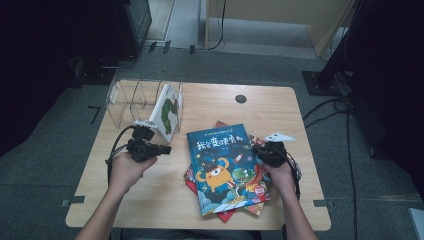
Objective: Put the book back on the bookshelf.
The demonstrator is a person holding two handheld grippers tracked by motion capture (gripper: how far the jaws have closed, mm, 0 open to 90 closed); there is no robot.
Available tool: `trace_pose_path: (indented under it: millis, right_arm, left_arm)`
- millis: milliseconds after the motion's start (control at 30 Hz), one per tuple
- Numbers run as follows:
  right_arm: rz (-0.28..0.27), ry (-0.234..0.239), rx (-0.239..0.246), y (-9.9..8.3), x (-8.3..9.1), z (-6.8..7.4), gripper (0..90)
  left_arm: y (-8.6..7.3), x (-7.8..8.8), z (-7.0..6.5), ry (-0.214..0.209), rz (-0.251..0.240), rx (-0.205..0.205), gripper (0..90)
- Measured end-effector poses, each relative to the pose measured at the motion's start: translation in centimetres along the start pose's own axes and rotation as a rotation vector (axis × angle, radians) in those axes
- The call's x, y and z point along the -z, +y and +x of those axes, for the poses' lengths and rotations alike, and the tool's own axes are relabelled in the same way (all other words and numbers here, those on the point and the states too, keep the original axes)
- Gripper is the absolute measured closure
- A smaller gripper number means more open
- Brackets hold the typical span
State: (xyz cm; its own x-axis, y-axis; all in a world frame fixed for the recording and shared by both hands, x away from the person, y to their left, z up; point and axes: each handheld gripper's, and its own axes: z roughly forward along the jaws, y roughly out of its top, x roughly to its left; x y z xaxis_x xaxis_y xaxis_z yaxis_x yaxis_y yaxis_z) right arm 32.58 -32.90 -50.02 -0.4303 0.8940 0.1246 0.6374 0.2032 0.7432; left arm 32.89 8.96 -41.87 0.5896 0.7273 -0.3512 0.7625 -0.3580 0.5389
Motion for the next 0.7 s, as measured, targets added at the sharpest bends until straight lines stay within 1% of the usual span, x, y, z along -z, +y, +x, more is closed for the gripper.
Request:
trace_pose_path:
  millis: [67, 233, 300, 367, 500, 600, 667, 700]
  right_arm:
    - [-0.003, 0.004, 0.001, 0.0, -0.1, 0.1, 86.1]
    - [-0.016, 0.020, 0.006, 0.2, -0.6, 0.5, 85.9]
    - [-0.019, 0.023, 0.006, 0.2, -0.7, 0.6, 85.9]
    - [-0.022, 0.029, 0.010, 0.4, -1.0, 0.9, 86.0]
    - [-0.023, 0.047, 0.027, 0.7, -1.5, 1.6, 85.7]
    - [-0.025, 0.060, 0.045, 0.8, -1.9, 2.2, 85.4]
    - [-0.024, 0.066, 0.048, 0.9, -2.0, 2.5, 85.4]
    - [-0.024, 0.068, 0.050, 1.0, -2.1, 2.6, 85.6]
  left_arm:
    - [-0.7, -0.6, -0.4, -0.003, 0.005, -0.008, 87.8]
    - [-2.6, -2.4, -1.4, -0.027, 0.025, -0.023, 87.9]
    - [-3.3, -3.0, -2.0, -0.044, 0.036, -0.035, 87.9]
    - [-4.0, -3.5, -2.5, -0.046, 0.043, -0.050, 87.7]
    - [-5.2, -4.6, -3.0, -0.066, 0.055, -0.047, 87.8]
    - [-6.0, -5.1, -3.4, -0.071, 0.066, -0.050, 87.6]
    - [-6.4, -5.5, -3.6, -0.071, 0.071, -0.054, 86.9]
    - [-6.5, -5.5, -3.6, -0.074, 0.060, -0.051, 86.7]
